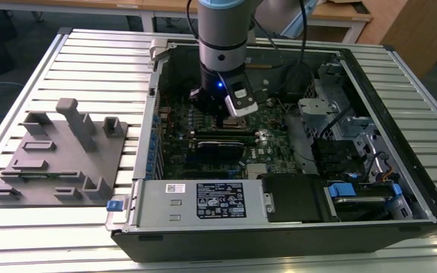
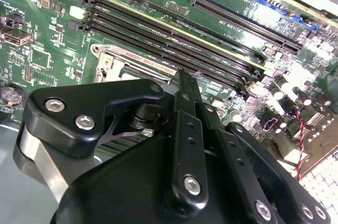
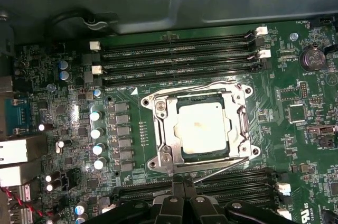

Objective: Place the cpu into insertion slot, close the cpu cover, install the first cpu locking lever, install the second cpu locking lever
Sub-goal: 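Install the second cpu locking lever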

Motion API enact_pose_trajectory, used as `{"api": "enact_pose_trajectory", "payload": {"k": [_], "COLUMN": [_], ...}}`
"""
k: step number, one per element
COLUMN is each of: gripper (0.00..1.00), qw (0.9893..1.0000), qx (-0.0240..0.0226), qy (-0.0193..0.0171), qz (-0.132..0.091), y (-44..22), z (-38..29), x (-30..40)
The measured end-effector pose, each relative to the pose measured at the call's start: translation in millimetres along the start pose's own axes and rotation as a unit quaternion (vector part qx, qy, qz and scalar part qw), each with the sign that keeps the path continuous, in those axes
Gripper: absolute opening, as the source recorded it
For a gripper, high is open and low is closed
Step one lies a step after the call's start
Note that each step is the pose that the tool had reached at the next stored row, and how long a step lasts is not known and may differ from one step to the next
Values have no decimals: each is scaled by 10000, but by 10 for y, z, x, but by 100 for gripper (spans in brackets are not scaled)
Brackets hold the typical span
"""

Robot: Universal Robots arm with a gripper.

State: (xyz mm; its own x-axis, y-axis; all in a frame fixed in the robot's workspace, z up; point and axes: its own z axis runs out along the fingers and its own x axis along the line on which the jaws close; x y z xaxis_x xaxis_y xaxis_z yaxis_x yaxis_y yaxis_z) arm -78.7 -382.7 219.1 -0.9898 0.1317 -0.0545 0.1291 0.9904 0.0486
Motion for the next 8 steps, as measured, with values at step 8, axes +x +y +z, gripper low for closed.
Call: {"api": "enact_pose_trajectory", "payload": {"k": [8], "gripper": [10], "qw": [10000], "qx": [1], "qy": [1], "qz": [-1], "y": [-4], "z": [30], "x": [18]}}
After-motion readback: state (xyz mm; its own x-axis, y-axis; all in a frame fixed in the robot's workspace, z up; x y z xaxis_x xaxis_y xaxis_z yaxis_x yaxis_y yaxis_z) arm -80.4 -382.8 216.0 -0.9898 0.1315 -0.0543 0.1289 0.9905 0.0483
